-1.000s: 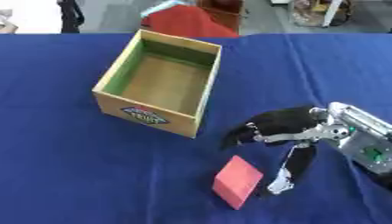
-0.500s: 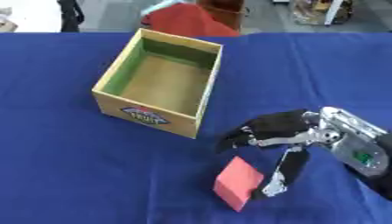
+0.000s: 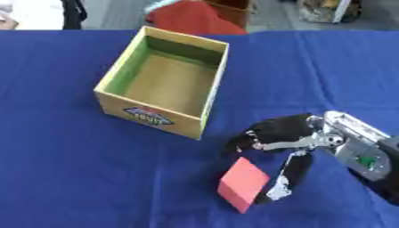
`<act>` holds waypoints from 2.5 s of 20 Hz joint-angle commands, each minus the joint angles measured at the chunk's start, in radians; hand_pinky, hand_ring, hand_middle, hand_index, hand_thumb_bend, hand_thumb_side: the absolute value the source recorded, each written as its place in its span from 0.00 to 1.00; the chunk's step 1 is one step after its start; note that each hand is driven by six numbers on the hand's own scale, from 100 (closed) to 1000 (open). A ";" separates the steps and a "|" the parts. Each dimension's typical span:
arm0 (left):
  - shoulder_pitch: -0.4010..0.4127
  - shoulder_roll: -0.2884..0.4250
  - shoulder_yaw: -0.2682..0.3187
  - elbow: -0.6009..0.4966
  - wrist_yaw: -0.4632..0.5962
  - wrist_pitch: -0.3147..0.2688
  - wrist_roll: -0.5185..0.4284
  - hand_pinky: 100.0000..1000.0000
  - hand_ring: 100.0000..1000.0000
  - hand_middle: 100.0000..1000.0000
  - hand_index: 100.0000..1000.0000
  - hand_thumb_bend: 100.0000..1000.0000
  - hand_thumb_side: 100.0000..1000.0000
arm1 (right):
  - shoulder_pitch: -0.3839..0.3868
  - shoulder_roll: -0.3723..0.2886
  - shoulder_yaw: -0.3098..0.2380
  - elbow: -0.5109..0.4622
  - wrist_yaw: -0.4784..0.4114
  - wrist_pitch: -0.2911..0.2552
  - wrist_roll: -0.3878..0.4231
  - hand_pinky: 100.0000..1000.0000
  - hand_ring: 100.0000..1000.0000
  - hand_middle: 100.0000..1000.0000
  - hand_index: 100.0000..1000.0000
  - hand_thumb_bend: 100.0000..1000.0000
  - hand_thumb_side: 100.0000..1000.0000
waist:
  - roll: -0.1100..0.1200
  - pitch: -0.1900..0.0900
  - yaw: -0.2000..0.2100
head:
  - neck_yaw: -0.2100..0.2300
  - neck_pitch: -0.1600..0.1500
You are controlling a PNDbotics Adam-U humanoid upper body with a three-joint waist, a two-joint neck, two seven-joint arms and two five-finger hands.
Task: Pick up objects on the table and place them in the box.
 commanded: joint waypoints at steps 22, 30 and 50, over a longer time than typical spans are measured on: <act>-0.008 0.021 0.007 -0.017 0.003 0.009 -0.006 0.50 0.77 0.78 0.83 0.00 0.87 | -0.014 -0.053 -0.056 -0.040 0.012 -0.282 -0.016 0.68 0.64 0.46 0.64 0.16 0.54 | -0.004 -0.015 -0.011 | 0.000 -0.007; -0.005 0.019 0.010 -0.017 0.002 0.010 -0.004 0.50 0.77 0.78 0.83 0.00 0.87 | -0.037 -0.058 -0.151 -0.046 -0.002 -0.208 -0.097 0.61 0.56 0.41 0.61 0.00 0.48 | -0.004 -0.021 -0.017 | 0.008 -0.010; -0.006 0.012 0.011 -0.017 0.003 0.013 -0.001 0.50 0.77 0.78 0.83 0.00 0.86 | -0.427 0.222 -0.267 0.221 0.086 -0.008 -0.070 0.23 0.39 0.49 0.61 0.00 0.46 | 0.004 -0.034 -0.012 | -0.005 -0.006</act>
